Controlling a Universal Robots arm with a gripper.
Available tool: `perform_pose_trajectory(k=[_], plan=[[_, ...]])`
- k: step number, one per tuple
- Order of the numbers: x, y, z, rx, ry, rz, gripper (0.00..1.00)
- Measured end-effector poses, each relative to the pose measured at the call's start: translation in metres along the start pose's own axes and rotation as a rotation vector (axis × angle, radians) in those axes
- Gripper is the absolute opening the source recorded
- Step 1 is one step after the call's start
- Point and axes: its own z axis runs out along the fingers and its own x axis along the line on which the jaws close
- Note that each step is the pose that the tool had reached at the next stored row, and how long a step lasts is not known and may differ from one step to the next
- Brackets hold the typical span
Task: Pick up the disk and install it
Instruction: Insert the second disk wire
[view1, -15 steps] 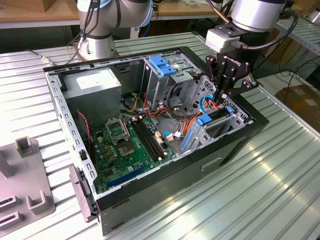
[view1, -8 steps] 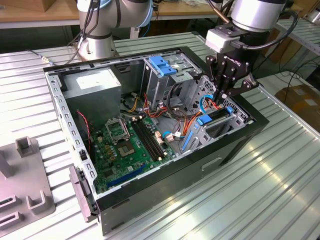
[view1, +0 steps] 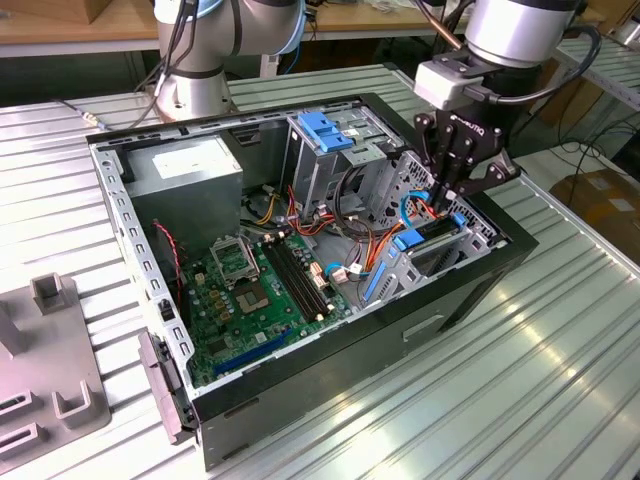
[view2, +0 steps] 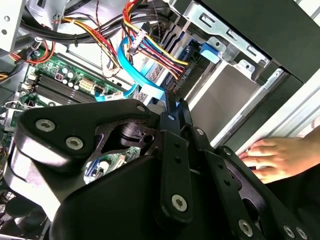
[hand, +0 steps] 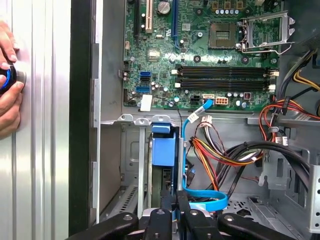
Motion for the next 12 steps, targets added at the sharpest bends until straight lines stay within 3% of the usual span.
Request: perform_pose_trajectory(k=[9, 11, 12], plan=[[0.0044, 0.0003, 0.0011, 0.0039, -0.0066, 0.001, 0.16], [0.0058, 0.0009, 0.0018, 0.0059, -0.0146, 0.001, 0.16], [0.0065, 0.0012, 0.0020, 0.0073, -0.0217, 0.001, 0.16]])
